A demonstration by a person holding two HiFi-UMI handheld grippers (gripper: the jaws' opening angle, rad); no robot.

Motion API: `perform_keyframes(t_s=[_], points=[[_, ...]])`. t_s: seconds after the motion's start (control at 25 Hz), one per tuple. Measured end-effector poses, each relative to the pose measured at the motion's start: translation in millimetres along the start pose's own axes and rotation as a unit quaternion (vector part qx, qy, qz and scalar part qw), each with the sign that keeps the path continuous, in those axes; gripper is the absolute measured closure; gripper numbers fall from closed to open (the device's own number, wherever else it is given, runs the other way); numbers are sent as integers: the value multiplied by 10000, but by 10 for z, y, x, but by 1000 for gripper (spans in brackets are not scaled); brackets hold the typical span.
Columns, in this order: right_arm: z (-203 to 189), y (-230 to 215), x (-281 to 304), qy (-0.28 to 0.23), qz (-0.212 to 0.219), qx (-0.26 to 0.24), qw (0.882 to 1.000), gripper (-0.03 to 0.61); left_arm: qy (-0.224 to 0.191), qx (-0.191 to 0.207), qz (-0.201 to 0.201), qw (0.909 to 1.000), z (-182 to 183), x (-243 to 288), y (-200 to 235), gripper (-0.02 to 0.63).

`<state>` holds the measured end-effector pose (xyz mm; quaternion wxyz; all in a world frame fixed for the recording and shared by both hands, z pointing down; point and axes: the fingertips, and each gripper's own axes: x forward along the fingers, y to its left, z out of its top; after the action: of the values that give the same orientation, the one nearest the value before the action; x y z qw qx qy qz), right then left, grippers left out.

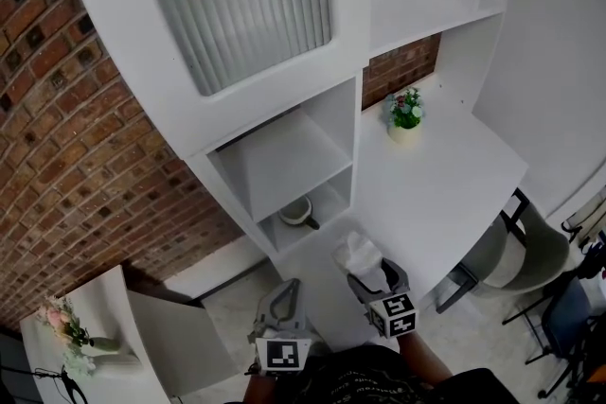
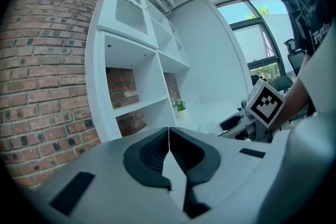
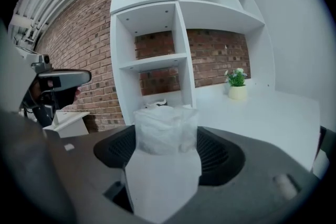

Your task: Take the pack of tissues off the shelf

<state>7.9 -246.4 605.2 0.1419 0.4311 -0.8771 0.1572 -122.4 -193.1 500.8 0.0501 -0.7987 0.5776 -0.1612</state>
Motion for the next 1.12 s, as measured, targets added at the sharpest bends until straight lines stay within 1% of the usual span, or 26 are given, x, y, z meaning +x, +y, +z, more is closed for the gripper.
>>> perform_keyframes(t_s=[0.16, 0.28, 0.56, 0.8, 1.0, 1.12], points=[[-133, 20, 45, 163, 83, 0, 9998, 229, -40, -166, 103, 9998, 7, 1, 39, 603], [-216, 12, 79, 256, 77, 63, 9996, 229, 11, -121, 117, 9999, -16, 4, 34, 603], [-408, -91, 159, 416, -70, 79, 9991, 229, 74, -201, 93, 9997, -73, 31, 24, 603], [-467, -93, 222, 504, -21, 182, 9986, 229, 73, -171, 79, 9998, -51, 66, 37, 603], [-502, -76, 223, 539, -2, 69, 9985, 227, 87, -267, 114, 9995, -68, 69, 24, 603], [-537, -63, 216, 602, 25, -22, 9982, 221, 132, -253, 105, 9995, -87, 66, 16, 603]])
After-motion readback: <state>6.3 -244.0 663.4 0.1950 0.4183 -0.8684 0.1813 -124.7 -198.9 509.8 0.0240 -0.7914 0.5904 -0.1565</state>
